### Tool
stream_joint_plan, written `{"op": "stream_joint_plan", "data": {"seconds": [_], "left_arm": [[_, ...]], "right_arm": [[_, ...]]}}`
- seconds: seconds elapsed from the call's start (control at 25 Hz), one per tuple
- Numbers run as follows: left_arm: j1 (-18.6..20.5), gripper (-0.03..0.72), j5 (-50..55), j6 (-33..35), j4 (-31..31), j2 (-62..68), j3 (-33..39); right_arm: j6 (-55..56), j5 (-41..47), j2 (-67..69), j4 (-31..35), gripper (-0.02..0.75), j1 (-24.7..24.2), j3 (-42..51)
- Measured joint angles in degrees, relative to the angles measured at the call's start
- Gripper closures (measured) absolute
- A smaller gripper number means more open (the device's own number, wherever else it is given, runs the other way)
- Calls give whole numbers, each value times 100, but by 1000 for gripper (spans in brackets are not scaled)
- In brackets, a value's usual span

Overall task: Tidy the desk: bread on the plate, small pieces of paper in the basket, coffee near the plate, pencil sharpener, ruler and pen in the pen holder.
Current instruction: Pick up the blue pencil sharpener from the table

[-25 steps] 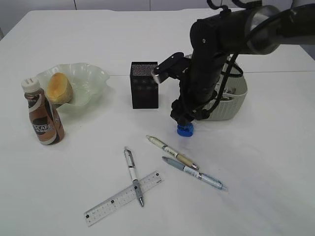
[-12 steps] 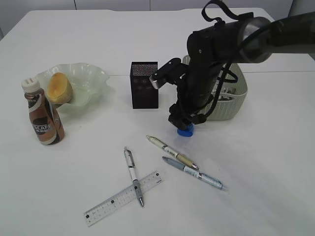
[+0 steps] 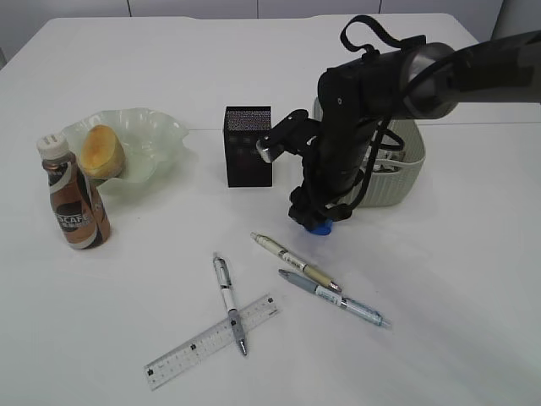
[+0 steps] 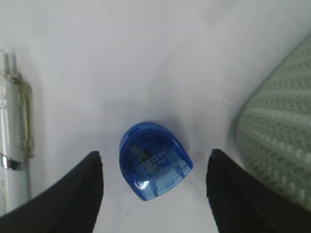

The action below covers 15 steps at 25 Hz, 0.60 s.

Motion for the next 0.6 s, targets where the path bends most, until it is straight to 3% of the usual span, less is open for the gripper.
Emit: {"op": "stream_joint_plan", "data": {"seconds": [0.6], "left_arm": [[0, 254, 0, 0, 3, 0, 0]], "right_arm": [[-33, -107, 127, -51, 246, 12, 0]]}}
